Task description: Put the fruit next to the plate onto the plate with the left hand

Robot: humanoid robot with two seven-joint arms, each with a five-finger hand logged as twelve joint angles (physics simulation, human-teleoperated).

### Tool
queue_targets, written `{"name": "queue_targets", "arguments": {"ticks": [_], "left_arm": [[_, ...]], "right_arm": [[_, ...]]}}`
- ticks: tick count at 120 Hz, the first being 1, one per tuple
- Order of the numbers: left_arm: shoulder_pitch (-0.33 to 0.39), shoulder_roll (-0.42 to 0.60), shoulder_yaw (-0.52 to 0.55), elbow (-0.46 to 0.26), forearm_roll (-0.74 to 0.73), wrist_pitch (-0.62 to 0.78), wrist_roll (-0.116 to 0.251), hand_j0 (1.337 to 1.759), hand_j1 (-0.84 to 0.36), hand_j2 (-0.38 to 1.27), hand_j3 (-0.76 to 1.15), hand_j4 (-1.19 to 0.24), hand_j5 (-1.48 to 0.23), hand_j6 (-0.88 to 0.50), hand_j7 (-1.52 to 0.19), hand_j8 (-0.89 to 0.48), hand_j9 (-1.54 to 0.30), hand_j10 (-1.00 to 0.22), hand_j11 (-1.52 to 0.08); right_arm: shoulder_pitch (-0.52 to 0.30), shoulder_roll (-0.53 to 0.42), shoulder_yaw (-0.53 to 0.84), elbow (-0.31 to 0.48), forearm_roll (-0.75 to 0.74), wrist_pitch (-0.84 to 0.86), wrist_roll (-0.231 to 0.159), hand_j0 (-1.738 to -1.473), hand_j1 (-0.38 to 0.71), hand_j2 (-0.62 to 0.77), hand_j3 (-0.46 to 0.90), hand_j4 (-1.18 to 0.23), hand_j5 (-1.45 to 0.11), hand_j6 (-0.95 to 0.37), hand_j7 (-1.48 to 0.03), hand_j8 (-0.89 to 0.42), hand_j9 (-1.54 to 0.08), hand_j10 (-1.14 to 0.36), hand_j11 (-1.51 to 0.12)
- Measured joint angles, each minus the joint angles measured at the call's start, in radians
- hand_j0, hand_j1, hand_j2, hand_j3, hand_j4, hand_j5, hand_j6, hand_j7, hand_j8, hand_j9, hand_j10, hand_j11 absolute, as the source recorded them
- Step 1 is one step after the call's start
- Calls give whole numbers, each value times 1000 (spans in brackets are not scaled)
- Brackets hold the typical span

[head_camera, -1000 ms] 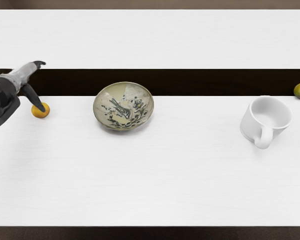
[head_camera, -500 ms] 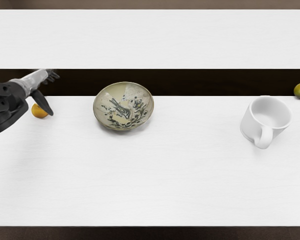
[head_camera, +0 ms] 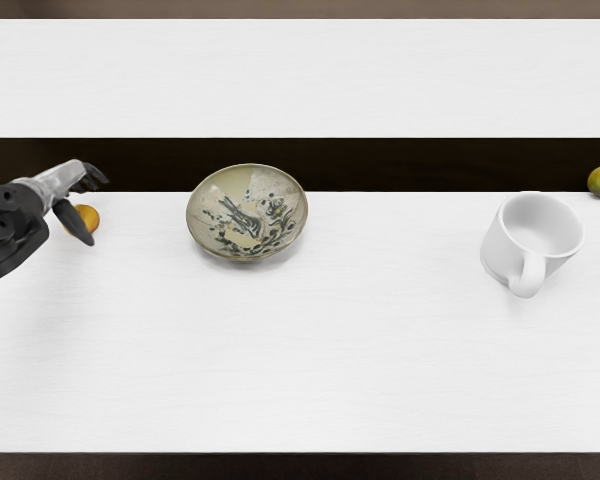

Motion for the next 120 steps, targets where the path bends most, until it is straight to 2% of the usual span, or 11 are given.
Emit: {"name": "queue_targets", "arguments": {"ticks": [50, 86, 120], "left_arm": [[26, 0, -2, 17, 0, 0, 0, 1658, -173, 88, 0, -436, -566, -436, -566, -436, -566, -436, -566], [39, -2, -5, 27, 0, 1, 0, 1658, -201, 93, 0, -459, -597, -459, -597, -459, -597, -459, -597], [40, -2, -6, 30, 3, 1, 0, 1657, -278, 124, 0, -534, -689, -498, -695, -452, -698, -529, -698]], "right_arm": [[0, 0, 0, 0, 0, 0, 0, -1658, -349, 0, 0, 0, 0, 0, 0, 0, 0, 0, 0], [0, 0, 0, 0, 0, 0, 0, -1658, -349, 0, 0, 0, 0, 0, 0, 0, 0, 0, 0], [0, 0, 0, 0, 0, 0, 0, -1658, -349, 0, 0, 0, 0, 0, 0, 0, 0, 0, 0]]}}
